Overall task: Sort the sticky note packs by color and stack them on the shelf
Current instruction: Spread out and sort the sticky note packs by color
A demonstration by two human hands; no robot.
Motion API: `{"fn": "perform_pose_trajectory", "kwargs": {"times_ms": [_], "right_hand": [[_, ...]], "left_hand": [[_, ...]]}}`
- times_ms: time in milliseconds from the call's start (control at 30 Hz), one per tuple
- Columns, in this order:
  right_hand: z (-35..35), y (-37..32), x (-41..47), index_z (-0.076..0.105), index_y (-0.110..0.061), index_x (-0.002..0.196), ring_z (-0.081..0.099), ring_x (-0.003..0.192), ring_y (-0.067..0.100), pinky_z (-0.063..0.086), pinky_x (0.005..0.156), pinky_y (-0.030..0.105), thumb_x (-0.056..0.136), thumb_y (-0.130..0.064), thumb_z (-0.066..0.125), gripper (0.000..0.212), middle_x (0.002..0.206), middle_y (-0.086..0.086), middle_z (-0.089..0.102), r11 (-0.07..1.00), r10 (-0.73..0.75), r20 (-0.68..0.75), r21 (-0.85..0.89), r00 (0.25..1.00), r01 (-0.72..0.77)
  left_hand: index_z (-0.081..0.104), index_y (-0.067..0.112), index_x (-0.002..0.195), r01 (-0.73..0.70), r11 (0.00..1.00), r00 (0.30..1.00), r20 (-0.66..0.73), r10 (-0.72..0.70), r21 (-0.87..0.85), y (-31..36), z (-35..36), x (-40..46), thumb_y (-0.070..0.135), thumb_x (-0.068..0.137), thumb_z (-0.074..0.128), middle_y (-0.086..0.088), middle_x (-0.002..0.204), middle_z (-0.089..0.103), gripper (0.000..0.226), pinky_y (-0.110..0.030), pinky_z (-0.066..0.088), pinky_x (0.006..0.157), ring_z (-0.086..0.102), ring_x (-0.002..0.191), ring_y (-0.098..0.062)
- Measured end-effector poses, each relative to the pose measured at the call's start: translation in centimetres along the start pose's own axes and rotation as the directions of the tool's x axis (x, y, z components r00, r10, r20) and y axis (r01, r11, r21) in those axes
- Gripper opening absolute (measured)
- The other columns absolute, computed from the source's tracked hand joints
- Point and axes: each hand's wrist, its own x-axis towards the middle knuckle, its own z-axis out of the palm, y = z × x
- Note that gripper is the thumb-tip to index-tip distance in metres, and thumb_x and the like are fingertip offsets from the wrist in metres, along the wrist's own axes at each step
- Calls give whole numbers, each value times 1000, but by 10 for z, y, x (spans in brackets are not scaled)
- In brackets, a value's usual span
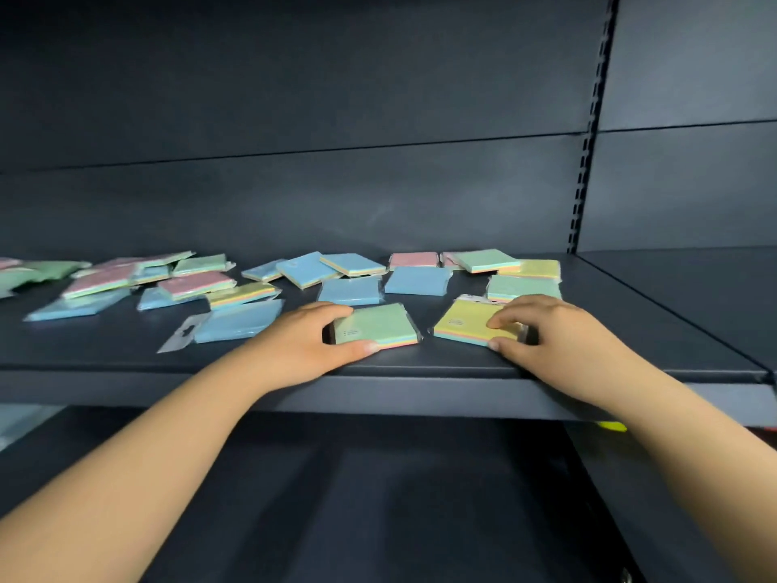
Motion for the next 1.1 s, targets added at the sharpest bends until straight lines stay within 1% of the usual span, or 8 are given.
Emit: {"fn": "perform_pose_trajectory", "kwargs": {"times_ms": [133,200,333,433,567,767,933,1100], "right_hand": [[2,-10,8,63,-20,115,46,119,15,32,91,19,87,-37,59,32,129,-5,53,999,-28,-9,-31,1000,28],[1,-21,17,64,-18,111,49,114,14,31,81,16,87,-37,59,30,122,-4,58,998,-59,9,1,998,59],[3,-56,44,65,-19,88,55,107,18,41,87,27,89,-38,55,22,105,-1,65,998,-64,105,25,992,62],[10,-80,71,68,-14,92,56,103,20,41,88,29,90,-36,55,25,96,1,63,996,-35,158,90,987,21],[24,-101,106,66,-13,107,54,101,20,36,76,24,88,-45,56,39,108,5,63,983,3,255,177,967,-49],[47,-105,143,61,-15,119,47,103,14,32,86,24,85,-48,60,47,121,0,57,976,18,383,195,923,-100],[68,-93,156,43,-19,136,44,123,19,34,93,30,82,-68,46,73,139,0,45,989,139,497,-33,856,-141],[71,-85,162,43,-21,136,44,124,20,36,92,30,74,-73,51,81,137,-4,46,979,201,497,-122,844,-162]], "left_hand": [[48,28,133,14,994,996,-87,-23,-109,1,-2,-3,49,84,56,13,143,41,54,-18,25,101,35,132,-6],[55,27,126,26,988,984,-170,-52,-153,-7,-8,-10,44,85,56,12,138,48,44,-17,27,95,41,128,-7],[54,23,127,127,991,942,-308,-132,-34,-41,-28,-24,38,87,58,10,141,45,43,-17,24,98,36,132,-9],[49,28,133,229,973,957,-188,-220,31,-67,-35,-23,43,86,57,7,146,39,50,-23,23,106,32,136,-12],[54,32,127,193,981,974,-123,-189,18,-87,-43,-24,46,81,61,8,129,48,49,-21,30,96,42,116,-10],[43,36,135,197,980,980,12,-197,-17,-108,-55,-22,53,76,63,15,145,34,64,-24,26,105,29,134,-6],[59,39,105,229,938,973,43,-225,-261,-113,-57,-15,47,81,60,10,123,57,25,-11,36,80,51,101,-4],[56,23,114,419,907,889,219,-401,-39,-112,-70,-3,55,77,62,6,102,58,49,-25,39,88,56,97,-14]]}}
